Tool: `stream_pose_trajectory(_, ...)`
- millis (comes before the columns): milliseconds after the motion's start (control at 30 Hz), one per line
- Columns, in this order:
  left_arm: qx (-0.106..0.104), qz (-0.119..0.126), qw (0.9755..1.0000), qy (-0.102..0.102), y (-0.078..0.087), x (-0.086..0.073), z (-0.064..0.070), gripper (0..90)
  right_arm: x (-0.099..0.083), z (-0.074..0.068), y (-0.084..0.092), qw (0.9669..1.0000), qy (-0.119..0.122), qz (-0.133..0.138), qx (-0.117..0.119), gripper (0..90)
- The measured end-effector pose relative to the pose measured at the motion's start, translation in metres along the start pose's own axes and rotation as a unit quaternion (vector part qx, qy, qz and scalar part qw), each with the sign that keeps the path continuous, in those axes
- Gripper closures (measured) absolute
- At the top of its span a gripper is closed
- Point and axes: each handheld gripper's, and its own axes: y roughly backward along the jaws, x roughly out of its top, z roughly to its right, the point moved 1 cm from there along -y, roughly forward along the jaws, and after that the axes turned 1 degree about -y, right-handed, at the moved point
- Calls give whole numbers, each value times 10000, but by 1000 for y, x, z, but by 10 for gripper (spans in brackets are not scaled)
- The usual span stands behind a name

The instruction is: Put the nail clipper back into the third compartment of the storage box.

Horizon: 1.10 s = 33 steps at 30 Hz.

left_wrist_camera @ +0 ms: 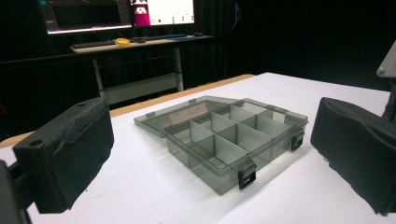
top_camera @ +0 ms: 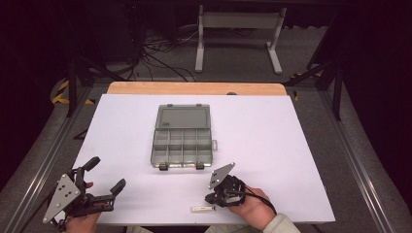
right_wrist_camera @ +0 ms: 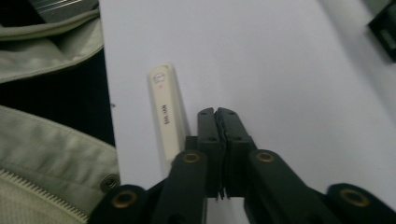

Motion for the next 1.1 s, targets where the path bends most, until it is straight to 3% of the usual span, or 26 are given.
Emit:
stream_pose_trajectory(67, -1, 1, 10000, 3, 0, 0, 0, 3, 2, 0, 4, 9999, 10, 86, -111, 764)
stream_pose_trajectory(200, -17, -11, 10000, -5, 0, 0, 0, 3, 6, -2, 12, 9989, 96, 266, -376, 397)
stream_pose_trajectory(267, -5, 7, 10000, 2, 0, 0, 0, 3, 7, -4, 14, 9981, 161, 278, -523, 261)
stream_pose_trajectory(400, -2, -3, 10000, 2, 0, 0, 0, 3, 7, -6, 16, 9980, 204, 264, -543, 166)
stream_pose_trajectory(733, -13, -24, 10000, -2, 0, 0, 0, 3, 5, -15, 8, 9987, 376, 101, -333, 147)
stream_pose_trajectory(1100, -10, -8, 10000, 5, 0, 0, 0, 3, 5, -25, -5, 9973, 717, -137, -97, 377)
